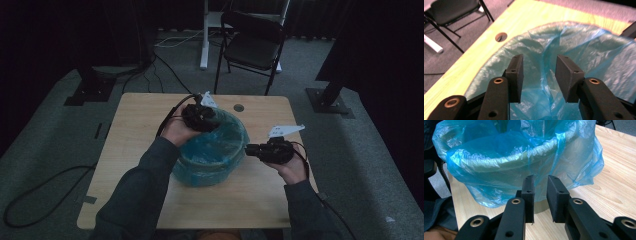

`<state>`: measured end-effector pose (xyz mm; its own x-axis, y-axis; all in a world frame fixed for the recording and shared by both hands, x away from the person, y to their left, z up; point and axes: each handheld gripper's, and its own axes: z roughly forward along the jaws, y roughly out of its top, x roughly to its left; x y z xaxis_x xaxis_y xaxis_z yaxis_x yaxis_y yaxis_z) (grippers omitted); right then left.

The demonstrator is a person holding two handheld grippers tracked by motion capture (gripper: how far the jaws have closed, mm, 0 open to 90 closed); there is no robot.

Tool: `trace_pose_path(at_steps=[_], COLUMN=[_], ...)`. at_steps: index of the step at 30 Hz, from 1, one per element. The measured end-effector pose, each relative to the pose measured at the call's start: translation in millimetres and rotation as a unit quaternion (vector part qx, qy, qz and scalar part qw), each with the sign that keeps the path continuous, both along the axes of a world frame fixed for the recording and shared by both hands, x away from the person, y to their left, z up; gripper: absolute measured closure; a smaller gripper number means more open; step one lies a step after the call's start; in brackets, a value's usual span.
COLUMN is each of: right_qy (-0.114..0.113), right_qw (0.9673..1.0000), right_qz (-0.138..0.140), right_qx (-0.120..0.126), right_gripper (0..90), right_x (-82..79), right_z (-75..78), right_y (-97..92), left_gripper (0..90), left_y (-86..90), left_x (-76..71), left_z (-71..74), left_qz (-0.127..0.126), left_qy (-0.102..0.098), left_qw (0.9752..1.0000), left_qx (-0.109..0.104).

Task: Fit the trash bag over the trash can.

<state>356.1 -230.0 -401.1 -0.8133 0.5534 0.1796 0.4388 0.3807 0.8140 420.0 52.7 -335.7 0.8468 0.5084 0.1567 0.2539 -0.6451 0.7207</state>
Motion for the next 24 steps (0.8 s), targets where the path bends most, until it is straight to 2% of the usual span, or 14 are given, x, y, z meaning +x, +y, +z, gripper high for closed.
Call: trace_pose_path(at_steps=[7,17,24], right_qy=[-0.002,-0.004,-0.004], right_qw=[1.0,1.0,0.9999], right_qz=[-0.003,-0.007,-0.013], right_qx=[0.001,0.003,0.005], right_gripper=[75.9,75.2,74.9], right_x=[0.4,1.0,1.9], right_z=[0.6,1.6,1.6], right_y=[-1.6,-4.4,-8.2], left_gripper=[58.2,57.8,57.7], left_y=[18.1,41.1,55.5], left_x=[-7.1,-11.1,-15.9], left_z=[13.2,22.5,28.0], left_qz=[0.012,0.031,0.041], left_qy=[-0.022,-0.043,-0.049], left_qw=[0.9984,0.9953,0.9932], left_qx=[-0.05,-0.081,-0.097])
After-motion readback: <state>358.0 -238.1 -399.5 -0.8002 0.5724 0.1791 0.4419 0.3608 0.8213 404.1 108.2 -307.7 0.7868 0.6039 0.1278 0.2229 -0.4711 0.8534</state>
